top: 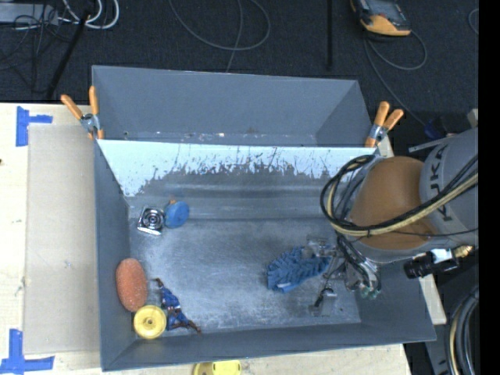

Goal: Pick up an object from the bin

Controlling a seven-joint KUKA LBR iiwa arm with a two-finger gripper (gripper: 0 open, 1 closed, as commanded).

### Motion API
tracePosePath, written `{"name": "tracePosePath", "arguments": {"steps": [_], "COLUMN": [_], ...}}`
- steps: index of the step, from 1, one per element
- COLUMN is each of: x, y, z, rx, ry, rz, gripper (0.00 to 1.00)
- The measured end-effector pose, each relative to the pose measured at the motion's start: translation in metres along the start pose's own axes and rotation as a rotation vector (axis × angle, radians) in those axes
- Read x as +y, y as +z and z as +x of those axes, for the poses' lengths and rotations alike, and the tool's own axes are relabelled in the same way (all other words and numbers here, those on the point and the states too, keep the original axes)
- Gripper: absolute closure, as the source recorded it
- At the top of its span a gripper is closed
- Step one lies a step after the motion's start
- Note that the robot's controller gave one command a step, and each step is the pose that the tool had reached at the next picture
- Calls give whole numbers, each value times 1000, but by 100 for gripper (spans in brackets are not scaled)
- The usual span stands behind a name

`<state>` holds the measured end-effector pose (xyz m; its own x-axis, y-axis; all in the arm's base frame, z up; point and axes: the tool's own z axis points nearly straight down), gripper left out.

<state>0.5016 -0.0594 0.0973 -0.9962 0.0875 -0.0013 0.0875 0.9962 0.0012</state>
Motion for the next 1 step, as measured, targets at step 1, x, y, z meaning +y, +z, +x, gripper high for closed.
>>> {"name": "tracePosePath", "arguments": {"steps": [1], "x": [52], "y": [27], "z": [-22], "rx": [0], "ry": [121], "rz": [0], "gripper": [100]}}
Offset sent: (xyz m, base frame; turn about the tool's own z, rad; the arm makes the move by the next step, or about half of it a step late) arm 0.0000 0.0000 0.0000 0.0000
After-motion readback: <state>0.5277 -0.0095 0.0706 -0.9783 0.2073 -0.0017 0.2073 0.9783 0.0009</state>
